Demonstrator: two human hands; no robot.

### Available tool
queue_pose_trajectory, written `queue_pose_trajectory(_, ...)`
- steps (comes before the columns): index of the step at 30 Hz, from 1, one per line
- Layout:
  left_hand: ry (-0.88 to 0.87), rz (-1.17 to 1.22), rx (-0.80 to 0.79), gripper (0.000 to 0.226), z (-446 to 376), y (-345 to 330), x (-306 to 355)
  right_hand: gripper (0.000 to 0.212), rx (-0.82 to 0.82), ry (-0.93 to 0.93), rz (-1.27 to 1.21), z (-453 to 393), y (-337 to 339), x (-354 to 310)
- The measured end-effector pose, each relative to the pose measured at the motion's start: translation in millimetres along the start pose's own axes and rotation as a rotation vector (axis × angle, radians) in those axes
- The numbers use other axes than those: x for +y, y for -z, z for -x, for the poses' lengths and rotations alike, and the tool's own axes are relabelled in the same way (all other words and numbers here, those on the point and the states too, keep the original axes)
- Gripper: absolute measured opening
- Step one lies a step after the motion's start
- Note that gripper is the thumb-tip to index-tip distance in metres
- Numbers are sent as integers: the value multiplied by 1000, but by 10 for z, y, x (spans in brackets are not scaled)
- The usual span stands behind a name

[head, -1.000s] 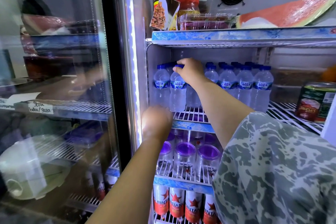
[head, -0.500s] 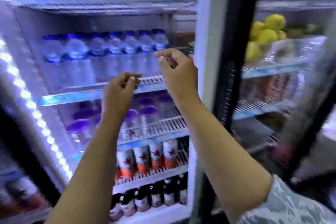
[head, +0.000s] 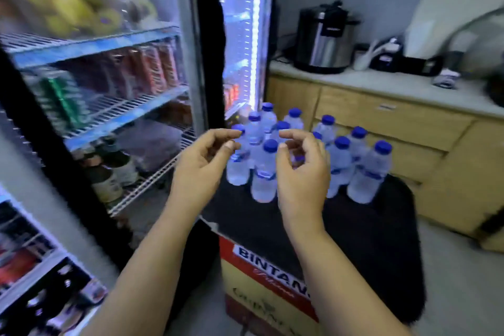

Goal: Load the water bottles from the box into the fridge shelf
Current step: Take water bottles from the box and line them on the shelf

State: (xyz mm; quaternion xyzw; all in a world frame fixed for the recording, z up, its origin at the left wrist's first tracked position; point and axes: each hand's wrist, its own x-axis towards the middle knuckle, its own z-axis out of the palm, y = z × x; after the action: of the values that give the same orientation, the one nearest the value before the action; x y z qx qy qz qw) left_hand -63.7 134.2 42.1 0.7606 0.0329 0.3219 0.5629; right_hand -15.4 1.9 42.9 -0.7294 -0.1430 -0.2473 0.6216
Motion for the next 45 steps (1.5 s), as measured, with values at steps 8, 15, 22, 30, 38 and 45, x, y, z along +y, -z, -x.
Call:
queue_pose_trajectory(8,50,-149,38,49,-152,-843,-671,71,-163,-240,172,-77,242,729)
queue_pose_trajectory(15,175,-135,20,63,-108,-981,-965,68,-239,-326,73,-15,168,1043)
queue_pose_trajectory(22,197,-110,22,56,-76,-961,-795,59,-205,-350,13,-10,203,1033)
queue_pose_trajectory(30,121,-111,86,62,85,-530,-585,60,-229,-232,-30,51,78,629)
queue_pose_trajectory(38,47,-209,342,58,154,590,-121,64,-417,-70,-246,271,-623,-131)
queue_pose_trajectory(45,13,-390,632,57,396,1867,327,67,-703,24,-462,695,-1451,-991)
